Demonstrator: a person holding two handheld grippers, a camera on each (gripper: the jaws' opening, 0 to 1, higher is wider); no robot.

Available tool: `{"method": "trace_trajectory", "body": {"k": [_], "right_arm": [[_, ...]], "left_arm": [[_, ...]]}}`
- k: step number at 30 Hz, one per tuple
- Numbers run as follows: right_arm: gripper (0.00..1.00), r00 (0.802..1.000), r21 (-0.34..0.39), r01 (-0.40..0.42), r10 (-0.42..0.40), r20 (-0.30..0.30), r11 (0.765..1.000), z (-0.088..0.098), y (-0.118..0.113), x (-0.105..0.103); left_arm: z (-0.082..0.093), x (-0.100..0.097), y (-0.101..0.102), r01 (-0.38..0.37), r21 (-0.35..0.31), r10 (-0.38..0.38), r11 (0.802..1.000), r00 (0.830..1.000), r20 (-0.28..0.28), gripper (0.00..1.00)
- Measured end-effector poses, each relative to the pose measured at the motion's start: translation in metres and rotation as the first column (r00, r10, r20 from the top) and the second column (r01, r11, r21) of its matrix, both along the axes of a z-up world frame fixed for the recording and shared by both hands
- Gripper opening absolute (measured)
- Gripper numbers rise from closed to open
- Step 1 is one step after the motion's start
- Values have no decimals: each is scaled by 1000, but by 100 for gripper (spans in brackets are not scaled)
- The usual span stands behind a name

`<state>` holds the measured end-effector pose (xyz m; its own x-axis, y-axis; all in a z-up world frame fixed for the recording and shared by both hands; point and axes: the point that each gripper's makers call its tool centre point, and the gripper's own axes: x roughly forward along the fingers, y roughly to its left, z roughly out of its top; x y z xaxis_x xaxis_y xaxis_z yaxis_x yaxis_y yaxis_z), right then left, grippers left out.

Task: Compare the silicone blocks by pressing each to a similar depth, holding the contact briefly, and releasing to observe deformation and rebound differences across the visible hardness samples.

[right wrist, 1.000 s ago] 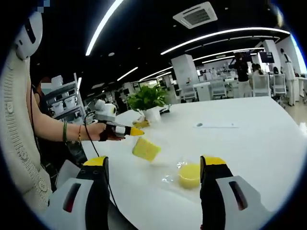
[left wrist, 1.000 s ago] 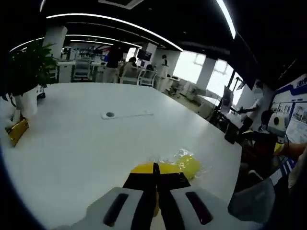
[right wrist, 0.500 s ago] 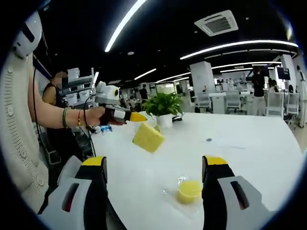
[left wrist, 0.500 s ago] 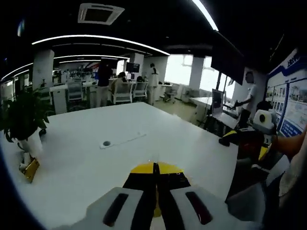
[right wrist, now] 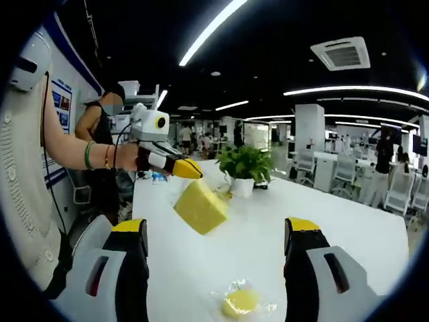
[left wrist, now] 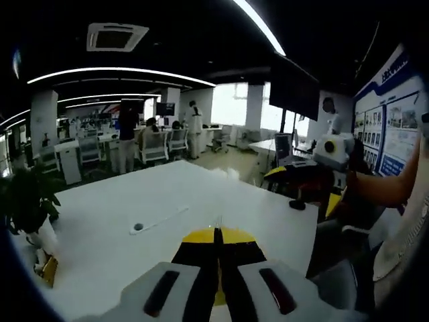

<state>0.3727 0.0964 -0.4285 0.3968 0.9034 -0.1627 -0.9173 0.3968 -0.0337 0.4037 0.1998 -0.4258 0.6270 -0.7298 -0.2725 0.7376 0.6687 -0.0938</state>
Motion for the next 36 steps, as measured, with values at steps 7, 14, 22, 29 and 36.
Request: {"method": "trace_trajectory", "body": {"k": [7, 14, 22, 29, 36], "right_arm": [[76, 996, -87, -83, 84, 16, 993, -2, 27, 11], [75, 990, -129, -138, 140, 6, 982, -9, 50, 20], [73, 978, -191, -203, 207, 4, 960, -18, 71, 27], [70, 962, -250, -269, 272, -23, 930, -33, 83, 25], [64, 948, -304, -316, 313, -61, 899, -50, 89, 23]], "left_arm": [[6, -1, -14, 71, 15, -71, 997, 997, 7, 0], [8, -2, -24, 134, 34, -134, 990, 991, 6, 0], [13, -1, -33, 183, 47, -184, 982, 983, 7, 0], [10, -8, -43, 251, 59, -251, 966, 968, -7, 0], [17, -15, -51, 312, 51, -313, 949, 950, 8, 0]]}}
